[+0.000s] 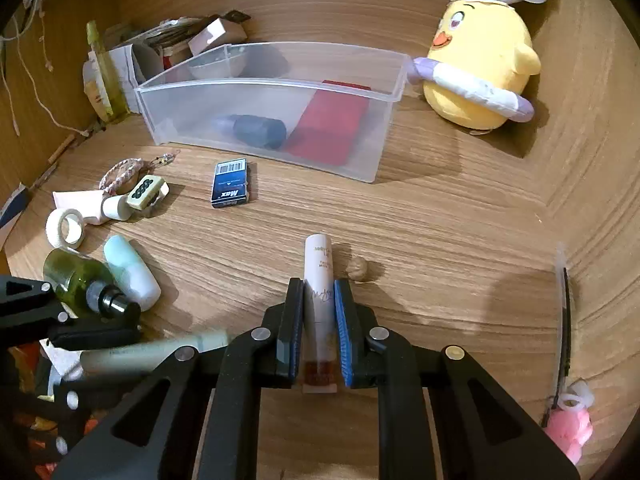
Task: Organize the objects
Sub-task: 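Grasp the white red-capped tube with the right tool while the left grasps the pale tube, then carry both held tubes up and over the clear bin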
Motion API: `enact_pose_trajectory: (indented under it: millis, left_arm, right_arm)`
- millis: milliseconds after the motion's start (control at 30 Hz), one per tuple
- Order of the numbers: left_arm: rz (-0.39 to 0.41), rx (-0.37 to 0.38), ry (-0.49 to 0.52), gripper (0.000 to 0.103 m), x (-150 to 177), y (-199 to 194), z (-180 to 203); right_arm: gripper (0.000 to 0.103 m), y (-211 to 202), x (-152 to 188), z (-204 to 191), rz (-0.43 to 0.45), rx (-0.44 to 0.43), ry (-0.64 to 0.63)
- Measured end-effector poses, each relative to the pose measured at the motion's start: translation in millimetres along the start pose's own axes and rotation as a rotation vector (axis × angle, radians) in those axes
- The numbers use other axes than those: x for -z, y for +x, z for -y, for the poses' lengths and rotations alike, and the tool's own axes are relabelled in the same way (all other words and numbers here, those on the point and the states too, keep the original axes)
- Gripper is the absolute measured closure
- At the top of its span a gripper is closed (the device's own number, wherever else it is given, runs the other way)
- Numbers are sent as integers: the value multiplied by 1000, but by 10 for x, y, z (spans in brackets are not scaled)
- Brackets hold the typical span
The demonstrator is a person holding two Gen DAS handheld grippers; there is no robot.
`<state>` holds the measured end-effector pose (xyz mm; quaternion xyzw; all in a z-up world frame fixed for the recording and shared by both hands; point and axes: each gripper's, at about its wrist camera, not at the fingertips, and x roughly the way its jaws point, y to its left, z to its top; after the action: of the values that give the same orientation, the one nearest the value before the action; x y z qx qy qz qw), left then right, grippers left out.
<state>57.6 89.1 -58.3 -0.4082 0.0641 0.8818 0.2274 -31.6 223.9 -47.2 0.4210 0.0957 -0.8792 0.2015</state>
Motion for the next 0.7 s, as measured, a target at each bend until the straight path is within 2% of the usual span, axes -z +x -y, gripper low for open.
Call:
enact_pose_trajectory:
  millis: [333, 700]
  left_arm:
    - [8, -11, -31, 88, -141, 47, -68]
    - [136, -10, -77, 89, -542, -203, -221]
  right_arm:
    - [89, -250, -24, 24, 59, -5, 20]
    - [89, -409, -126, 46, 119, -19, 49]
